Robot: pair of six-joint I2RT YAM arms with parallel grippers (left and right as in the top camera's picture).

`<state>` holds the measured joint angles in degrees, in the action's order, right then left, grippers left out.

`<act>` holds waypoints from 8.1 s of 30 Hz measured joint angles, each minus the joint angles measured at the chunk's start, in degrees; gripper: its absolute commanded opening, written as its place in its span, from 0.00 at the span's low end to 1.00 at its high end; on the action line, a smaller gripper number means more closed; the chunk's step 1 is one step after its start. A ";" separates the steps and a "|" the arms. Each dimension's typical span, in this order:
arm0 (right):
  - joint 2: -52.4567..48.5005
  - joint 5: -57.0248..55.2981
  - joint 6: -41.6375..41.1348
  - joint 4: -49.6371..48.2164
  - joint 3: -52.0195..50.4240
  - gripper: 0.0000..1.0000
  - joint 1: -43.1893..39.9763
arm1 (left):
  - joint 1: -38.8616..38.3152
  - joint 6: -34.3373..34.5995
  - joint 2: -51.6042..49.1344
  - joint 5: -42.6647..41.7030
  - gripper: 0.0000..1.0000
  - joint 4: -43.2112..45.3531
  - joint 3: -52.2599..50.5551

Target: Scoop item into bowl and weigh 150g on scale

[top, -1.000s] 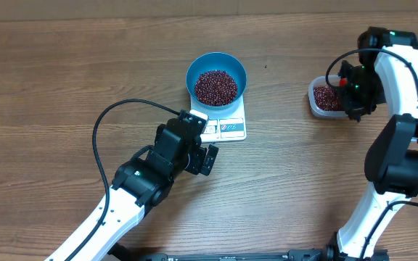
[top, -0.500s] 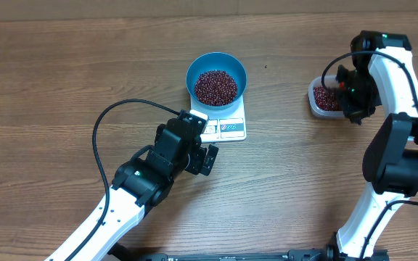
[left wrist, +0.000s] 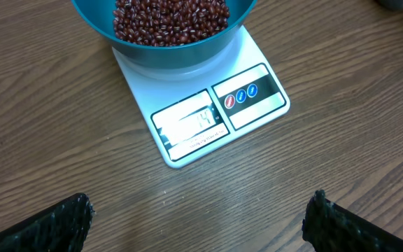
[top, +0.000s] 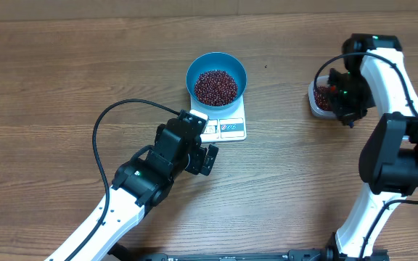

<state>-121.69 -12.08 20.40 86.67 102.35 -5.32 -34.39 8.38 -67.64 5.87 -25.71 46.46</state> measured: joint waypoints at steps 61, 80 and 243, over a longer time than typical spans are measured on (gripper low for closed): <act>-3.96 50.69 22.32 10.45 2.75 0.04 -13.53 | 0.00 0.00 0.00 0.00 0.99 0.00 0.00; -3.96 59.25 25.33 10.45 2.75 0.04 -13.73 | 0.00 0.00 0.00 -0.02 0.99 0.00 0.00; 49.27 32.81 -55.10 -30.60 -43.63 0.65 -13.70 | 0.00 0.00 0.00 0.00 1.00 0.00 0.00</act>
<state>-72.42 20.73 -34.70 56.07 58.72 -19.03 -34.39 8.38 -67.64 5.87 -25.71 46.46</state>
